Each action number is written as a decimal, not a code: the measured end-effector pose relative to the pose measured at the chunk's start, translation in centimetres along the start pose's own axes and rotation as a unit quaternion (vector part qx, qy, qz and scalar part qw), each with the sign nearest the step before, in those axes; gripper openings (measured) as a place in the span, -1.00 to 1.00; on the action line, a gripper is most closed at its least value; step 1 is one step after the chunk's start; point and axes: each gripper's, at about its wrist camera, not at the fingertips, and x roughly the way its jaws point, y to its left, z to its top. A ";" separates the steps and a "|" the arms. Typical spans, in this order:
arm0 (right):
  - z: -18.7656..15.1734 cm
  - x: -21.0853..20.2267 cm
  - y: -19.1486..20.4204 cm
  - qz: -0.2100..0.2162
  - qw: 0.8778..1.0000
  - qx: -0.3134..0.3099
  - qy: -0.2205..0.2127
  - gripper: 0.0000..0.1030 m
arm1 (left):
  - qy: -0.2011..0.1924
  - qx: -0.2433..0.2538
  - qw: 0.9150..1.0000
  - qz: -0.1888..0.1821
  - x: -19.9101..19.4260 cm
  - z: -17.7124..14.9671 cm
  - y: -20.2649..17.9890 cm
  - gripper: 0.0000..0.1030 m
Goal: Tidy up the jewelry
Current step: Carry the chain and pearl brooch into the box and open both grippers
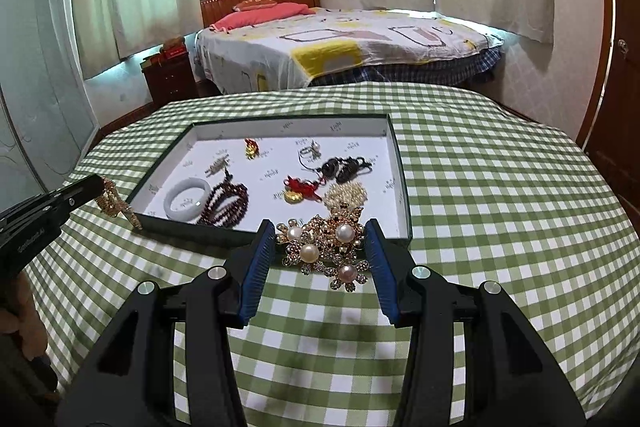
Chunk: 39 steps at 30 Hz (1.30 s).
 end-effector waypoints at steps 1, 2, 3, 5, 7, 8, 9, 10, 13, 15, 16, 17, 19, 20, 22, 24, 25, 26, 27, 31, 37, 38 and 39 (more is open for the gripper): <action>0.2 -0.1 0.1 0.002 1.000 -0.001 -0.002 -0.12 | -0.003 0.001 1.000 -0.001 0.0 0.2 -0.1 -0.84; 0.5 -0.1 0.3 0.004 1.000 -0.001 -0.005 -0.12 | -0.007 0.002 1.000 -0.001 -0.1 0.5 -0.1 -0.84; 0.8 -0.1 0.4 0.007 1.000 -0.001 -0.008 -0.12 | -0.010 0.002 1.000 -0.001 -0.1 0.7 -0.1 -0.84; 1.3 -0.1 0.6 0.012 1.000 -0.001 -0.012 -0.12 | -0.019 0.004 1.000 -0.003 0.0 1.5 -0.2 -0.84; 2.1 0.1 1.0 0.016 1.000 -0.004 -0.018 -0.12 | -0.026 0.005 1.000 -0.004 0.1 2.1 -0.3 -0.84; 2.3 0.1 1.1 0.017 1.000 -0.007 -0.021 -0.12 | -0.030 0.005 1.000 -0.004 0.2 2.5 -0.3 -0.84; 2.6 0.2 1.3 0.018 1.000 -0.009 -0.024 -0.12 | -0.034 0.005 0.999 -0.005 0.4 2.8 -0.3 -0.84; 3.1 0.4 1.6 0.021 0.999 -0.012 -0.028 -0.12 | -0.037 0.006 0.999 -0.005 0.5 3.2 -0.4 -0.84; 4.3 1.0 2.2 0.025 0.999 -0.019 -0.037 -0.12 | -0.046 0.009 0.999 -0.004 1.2 4.2 -0.4 -0.84; 4.9 1.4 2.6 0.027 0.998 -0.023 -0.042 -0.12 | -0.052 0.012 0.999 -0.001 1.7 4.9 -0.3 -0.84; 5.5 1.8 2.8 0.030 0.998 -0.024 -0.046 -0.12 | -0.054 0.012 0.998 0.000 2.0 5.1 -0.2 -0.84; 5.8 2.0 2.9 0.031 0.998 -0.024 -0.048 -0.12 | -0.056 0.012 0.998 0.002 2.3 5.5 -0.1 -0.84; 6.7 2.8 3.1 0.034 0.998 -0.023 -0.054 -0.12 | -0.061 0.011 0.998 0.007 3.0 6.1 0.2 -0.84; 7.1 3.2 3.1 0.035 0.998 -0.023 -0.057 -0.12 | -0.063 0.011 0.998 0.009 3.2 6.3 0.3 -0.84; 7.8 4.2 3.2 0.038 0.997 -0.021 -0.059 -0.12 | -0.067 0.013 0.998 0.015 4.1 6.9 0.7 -0.84; 8.3 5.2 3.2 0.039 0.997 -0.019 -0.059 -0.12 | -0.066 0.012 0.998 0.020 5.0 7.2 1.1 -0.84; 8.5 5.6 3.3 0.040 0.997 -0.019 -0.059 -0.12 | -0.065 0.010 0.998 0.022 5.5 7.4 1.3 -0.84; 8.7 6.2 3.3 0.040 0.997 -0.018 -0.058 -0.12 | -0.064 0.010 0.998 0.024 5.9 7.4 1.4 -0.84; 8.9 7.1 3.3 0.040 0.997 -0.017 -0.056 -0.12 | -0.062 0.010 0.998 0.026 6.4 7.5 1.5 -0.84; 9.0 9.8 3.5 0.040 0.998 -0.015 -0.043 -0.12 | -0.045 0.010 0.998 0.034 9.3 7.3 2.2 -0.84; 8.1 14.3 3.8 0.039 0.999 -0.015 -0.007 -0.12 | -0.003 0.013 0.999 0.047 13.6 6.2 3.0 -0.84; 8.0 14.7 3.8 0.039 0.999 -0.016 -0.003 -0.12 | 0.005 0.013 0.999 0.049 14.1 6.0 3.1 -0.84; 7.8 15.4 3.8 0.038 0.999 -0.016 0.005 -0.12 | 0.016 0.013 0.999 0.049 14.8 5.8 3.3 -0.84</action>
